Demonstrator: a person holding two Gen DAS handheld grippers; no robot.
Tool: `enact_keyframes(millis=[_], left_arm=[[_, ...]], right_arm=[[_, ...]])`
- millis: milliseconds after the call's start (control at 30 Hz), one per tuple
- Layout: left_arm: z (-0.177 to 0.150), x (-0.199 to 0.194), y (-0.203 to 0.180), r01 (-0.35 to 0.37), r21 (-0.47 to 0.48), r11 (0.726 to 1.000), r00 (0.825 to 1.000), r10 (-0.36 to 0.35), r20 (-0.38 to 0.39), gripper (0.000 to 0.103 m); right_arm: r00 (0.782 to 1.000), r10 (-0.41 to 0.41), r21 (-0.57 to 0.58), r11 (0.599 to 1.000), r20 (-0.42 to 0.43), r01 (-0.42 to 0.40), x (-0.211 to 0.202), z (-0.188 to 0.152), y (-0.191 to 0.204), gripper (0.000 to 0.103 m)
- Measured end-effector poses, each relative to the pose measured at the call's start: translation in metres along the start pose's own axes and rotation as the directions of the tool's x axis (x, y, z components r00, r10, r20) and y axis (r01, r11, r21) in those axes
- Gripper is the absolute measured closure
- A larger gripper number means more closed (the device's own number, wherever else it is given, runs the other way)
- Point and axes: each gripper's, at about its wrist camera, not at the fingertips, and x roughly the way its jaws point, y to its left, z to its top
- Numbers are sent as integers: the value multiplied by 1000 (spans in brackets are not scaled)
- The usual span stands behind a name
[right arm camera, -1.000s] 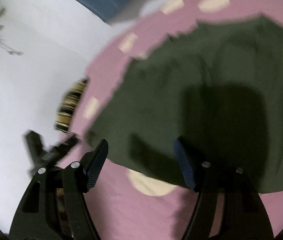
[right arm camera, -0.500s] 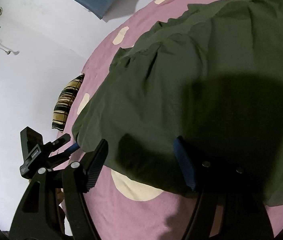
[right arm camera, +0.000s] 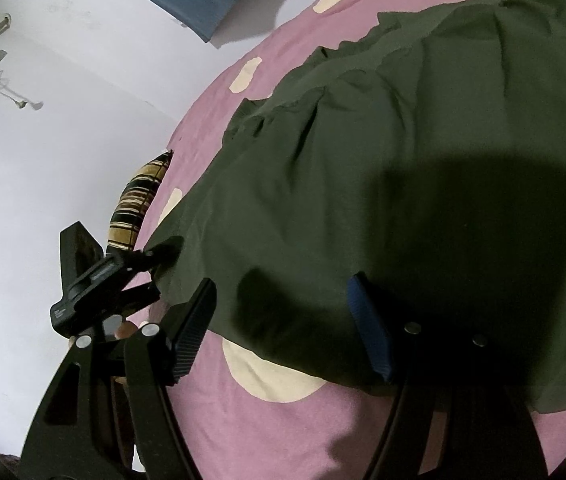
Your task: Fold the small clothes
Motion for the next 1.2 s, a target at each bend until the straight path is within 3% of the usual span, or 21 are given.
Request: enact_keyframes(millis=[67, 167, 400, 600, 800, 900, 1000, 1100, 1200], left_arm=[[0, 0, -6, -30, 10, 999, 999, 30, 12, 72], [2, -5, -17, -67, 26, 997, 997, 66, 38, 80], [8, -38, -61, -88, 138, 987, 986, 67, 151, 82], [10, -41, -77, -120, 186, 975, 981, 88, 174, 82], [11, -37, -71, -111, 178, 978, 984, 83, 157, 82], [11, -38, -73, -108, 180, 978, 984, 79, 161, 82], [10, -37, -73, -109, 184, 977, 983, 79, 163, 82], [11, -35, -72, -108, 185, 977, 984, 78, 163, 82], [13, -31, -69, -113, 174, 978, 984, 86, 153, 82]], right_arm=[[1000, 2, -4, 1000, 3, -2, 0, -1, 0, 35], [1000, 7, -8, 1000, 8, -7, -2, -2, 0, 35], [1000, 10, -15, 1000, 18, -10, -2, -3, 0, 35], [1000, -18, 25, 1000, 21, 17, -16, 5, 9, 36], [996, 8, 2, 1000, 92, -8, -36, 60, 29, 36], [996, 50, 56, 997, 80, -54, -19, 94, 22, 36], [999, 26, 101, 994, 37, -30, 15, 120, 10, 36], [996, -66, 135, 988, -53, 73, 54, 125, -10, 36], [999, -34, 150, 988, -30, 39, 66, 123, -23, 36]])
